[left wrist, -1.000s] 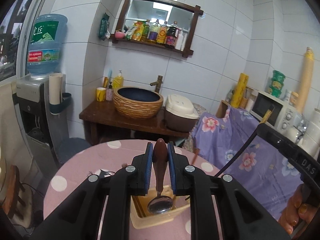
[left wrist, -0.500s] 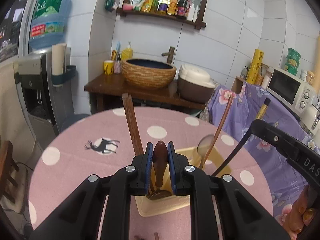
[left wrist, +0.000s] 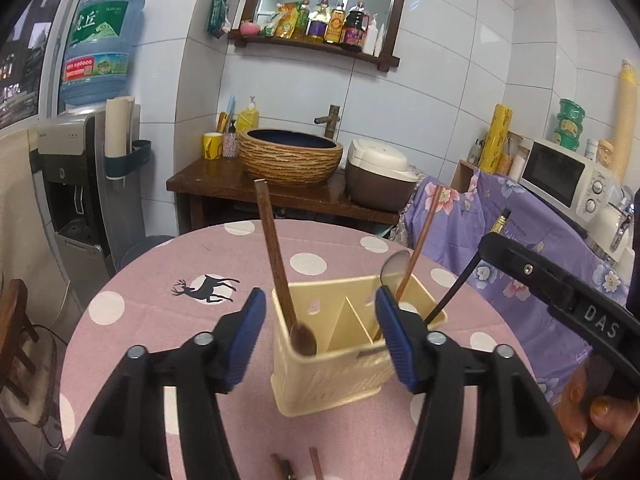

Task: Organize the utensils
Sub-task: 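Withdraw both tools back toward the remaining utensils, then close the right tool on the silver spoon while the left tool grasps a brown chopstick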

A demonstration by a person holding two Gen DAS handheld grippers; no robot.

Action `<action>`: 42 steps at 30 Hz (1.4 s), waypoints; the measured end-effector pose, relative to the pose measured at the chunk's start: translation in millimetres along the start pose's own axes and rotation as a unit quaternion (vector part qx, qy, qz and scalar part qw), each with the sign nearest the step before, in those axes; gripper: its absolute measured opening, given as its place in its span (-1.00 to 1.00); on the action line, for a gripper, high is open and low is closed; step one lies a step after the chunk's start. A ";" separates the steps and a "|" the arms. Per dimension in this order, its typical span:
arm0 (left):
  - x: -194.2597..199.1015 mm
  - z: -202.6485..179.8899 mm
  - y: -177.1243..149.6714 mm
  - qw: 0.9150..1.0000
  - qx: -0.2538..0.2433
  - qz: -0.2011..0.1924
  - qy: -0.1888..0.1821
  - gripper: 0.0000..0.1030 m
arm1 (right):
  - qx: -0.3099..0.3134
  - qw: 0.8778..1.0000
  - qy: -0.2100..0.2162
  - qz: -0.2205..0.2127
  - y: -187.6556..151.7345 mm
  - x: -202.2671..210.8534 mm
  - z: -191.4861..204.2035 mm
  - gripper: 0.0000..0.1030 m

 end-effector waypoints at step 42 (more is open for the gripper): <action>53.5 75.5 -201.9 0.986 0.055 0.142 0.066 0.00 | 0.102 0.971 0.034 0.215 -267.1 46.3 29.6 0.17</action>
Point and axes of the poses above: each gripper's, at about its wrist camera, not at the fingertips, and x roughly against the way its jaws point, z to its left, y to its top, the point moved 9 cm from there along -x, roughly the way its jaws point, and after that the axes turned 1 degree about y, right-handed, at the moved point
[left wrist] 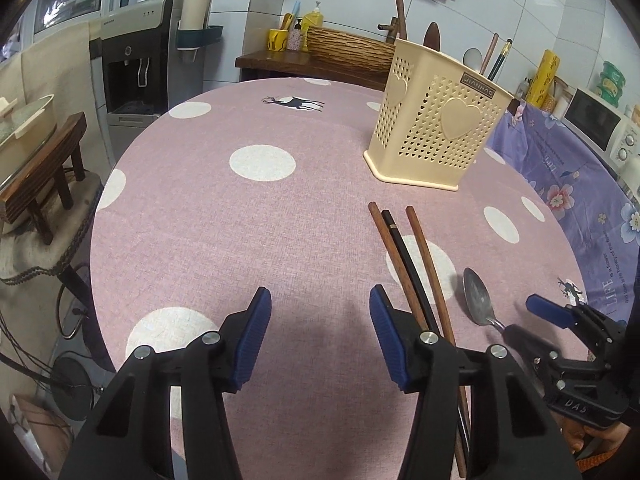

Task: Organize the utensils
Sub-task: 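Close the right tool on the silver spoon while the left tool grasps a brown chopstick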

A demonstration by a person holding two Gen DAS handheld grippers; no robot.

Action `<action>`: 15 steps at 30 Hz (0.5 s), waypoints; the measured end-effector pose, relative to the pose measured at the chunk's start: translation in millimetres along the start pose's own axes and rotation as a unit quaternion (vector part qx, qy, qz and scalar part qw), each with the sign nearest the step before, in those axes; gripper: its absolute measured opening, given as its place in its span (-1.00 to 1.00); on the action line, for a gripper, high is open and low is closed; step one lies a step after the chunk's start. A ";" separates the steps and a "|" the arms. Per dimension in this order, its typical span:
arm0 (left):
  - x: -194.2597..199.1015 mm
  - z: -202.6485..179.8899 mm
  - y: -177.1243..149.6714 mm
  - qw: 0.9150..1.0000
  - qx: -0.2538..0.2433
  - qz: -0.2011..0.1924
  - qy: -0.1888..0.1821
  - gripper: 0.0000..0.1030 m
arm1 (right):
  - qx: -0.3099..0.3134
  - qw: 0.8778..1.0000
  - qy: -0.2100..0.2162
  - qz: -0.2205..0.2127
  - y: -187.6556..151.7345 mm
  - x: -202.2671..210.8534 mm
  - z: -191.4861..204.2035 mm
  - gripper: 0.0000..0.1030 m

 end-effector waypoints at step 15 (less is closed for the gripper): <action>-2.9 -7.2 -3.9 1.000 -0.006 0.011 -0.006 0.00 | 0.044 0.998 -0.001 0.044 20.1 -39.0 19.3 -0.14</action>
Point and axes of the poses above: each gripper's, at about its wrist camera, not at the fingertips, and x roughly against the way its jaws point, z to its left, y to its top, the point moved 9 cm from there along -x, roughly the way its jaws point, and after that the axes turned 1 degree about y, right-handed, at the moved point
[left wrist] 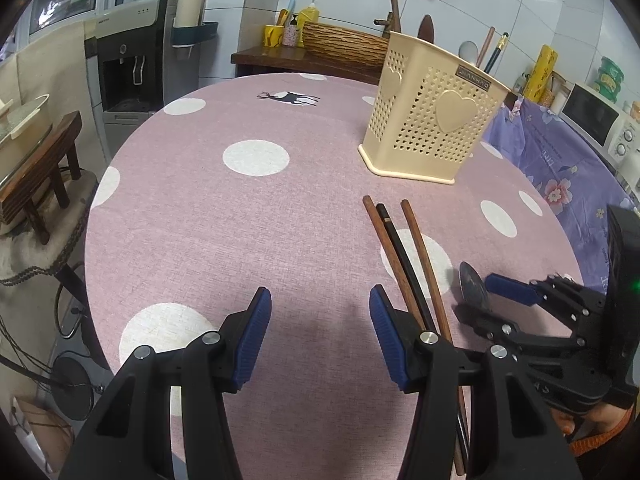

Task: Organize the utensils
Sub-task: 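Close the right tool on the silver spoon while the left tool grasps a brown chopstick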

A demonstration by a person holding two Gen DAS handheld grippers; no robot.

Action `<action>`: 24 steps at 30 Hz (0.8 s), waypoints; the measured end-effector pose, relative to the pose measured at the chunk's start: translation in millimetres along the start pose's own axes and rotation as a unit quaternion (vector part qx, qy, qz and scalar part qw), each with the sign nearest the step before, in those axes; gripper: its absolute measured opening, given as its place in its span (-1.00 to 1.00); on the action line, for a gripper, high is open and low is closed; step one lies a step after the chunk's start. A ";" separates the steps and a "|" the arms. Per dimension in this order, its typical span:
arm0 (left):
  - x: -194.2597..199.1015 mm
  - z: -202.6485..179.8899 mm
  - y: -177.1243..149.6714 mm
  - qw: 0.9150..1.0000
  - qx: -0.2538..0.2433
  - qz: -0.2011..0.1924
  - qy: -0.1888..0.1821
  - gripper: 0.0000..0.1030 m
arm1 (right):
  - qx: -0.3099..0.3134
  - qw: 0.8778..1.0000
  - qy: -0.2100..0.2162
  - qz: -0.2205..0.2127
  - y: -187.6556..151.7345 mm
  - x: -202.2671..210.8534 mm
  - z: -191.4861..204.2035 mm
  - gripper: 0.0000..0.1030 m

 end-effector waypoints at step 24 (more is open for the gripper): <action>-58.8 -97.4 29.6 0.992 -0.093 0.050 -0.061 -0.50 | -0.144 0.987 -0.028 -0.071 13.4 57.7 -71.3 -0.24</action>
Point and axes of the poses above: each gripper's, at about its wrist camera, not at the fingertips, and x roughly against the way its jaws point, z to its left, y to its top, the point moved 9 cm from there along -x, roughly the way its jaws point, and after that the axes turned 1 degree about y, right-handed, at the moved point
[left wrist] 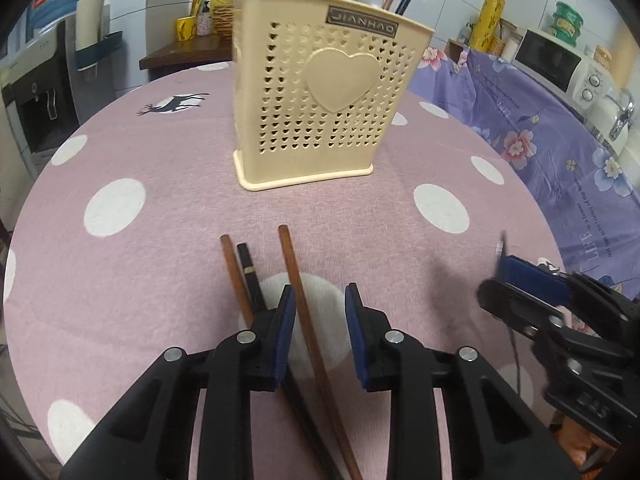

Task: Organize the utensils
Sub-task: 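Close the right tool on the silver spoon while the left tool grasps a brown chopstick, then lift the silver spoon and brown chopstick and carry them above the basket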

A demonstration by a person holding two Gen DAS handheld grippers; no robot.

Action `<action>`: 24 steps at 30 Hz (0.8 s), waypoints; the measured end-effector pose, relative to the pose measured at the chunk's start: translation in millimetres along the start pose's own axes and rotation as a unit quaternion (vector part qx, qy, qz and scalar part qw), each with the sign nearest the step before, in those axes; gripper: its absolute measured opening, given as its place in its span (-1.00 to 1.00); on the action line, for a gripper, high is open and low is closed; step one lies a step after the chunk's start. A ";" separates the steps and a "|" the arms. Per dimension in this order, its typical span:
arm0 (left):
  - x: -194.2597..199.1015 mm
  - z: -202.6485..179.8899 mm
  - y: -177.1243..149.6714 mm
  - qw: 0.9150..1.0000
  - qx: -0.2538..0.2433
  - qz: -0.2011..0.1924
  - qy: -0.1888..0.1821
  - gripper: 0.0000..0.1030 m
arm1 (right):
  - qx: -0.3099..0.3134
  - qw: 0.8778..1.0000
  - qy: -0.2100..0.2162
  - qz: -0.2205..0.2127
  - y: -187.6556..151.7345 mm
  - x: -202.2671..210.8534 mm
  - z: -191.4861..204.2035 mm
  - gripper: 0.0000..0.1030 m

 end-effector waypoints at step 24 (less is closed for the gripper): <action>-29.8 2.0 12.0 0.992 -0.038 -0.013 0.120 -0.82 | -0.020 1.000 0.004 -0.023 3.2 21.1 -4.1 -0.25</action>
Point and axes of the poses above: each gripper's, at about its wrist camera, not at the fingertips, and x roughly against the way its jaws point, z to its left, y to its top, the point moved 9 cm from there along -x, roughly the way its jaws point, and after that the axes turned 1 degree about y, right-handed, at the moved point
